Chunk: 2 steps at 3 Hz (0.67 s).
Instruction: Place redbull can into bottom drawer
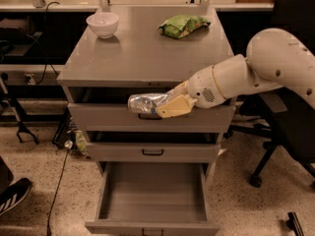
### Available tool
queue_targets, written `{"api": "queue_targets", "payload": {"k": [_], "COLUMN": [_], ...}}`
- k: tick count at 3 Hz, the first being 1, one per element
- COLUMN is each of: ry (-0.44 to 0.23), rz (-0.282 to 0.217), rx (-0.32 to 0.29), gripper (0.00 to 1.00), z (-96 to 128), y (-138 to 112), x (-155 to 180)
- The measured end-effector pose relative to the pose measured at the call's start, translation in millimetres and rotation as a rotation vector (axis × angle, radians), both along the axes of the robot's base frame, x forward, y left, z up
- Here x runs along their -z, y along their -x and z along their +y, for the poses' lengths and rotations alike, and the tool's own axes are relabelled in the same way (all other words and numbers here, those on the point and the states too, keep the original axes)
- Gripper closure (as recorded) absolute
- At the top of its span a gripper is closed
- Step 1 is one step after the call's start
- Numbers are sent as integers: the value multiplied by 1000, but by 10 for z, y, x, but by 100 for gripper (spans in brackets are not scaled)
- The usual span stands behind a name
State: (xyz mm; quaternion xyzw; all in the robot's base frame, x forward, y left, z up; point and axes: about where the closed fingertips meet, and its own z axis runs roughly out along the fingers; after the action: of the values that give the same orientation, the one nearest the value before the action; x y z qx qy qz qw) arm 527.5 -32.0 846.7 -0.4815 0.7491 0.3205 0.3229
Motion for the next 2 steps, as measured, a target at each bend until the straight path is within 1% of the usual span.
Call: {"api": "queue_targets", "payload": {"k": [1, 2], "ry": [77, 122], "rz": [40, 106], "rx": [-76, -89], "gripper": [100, 100], "z": [115, 32], "y": [96, 143], "x": [495, 1048]}}
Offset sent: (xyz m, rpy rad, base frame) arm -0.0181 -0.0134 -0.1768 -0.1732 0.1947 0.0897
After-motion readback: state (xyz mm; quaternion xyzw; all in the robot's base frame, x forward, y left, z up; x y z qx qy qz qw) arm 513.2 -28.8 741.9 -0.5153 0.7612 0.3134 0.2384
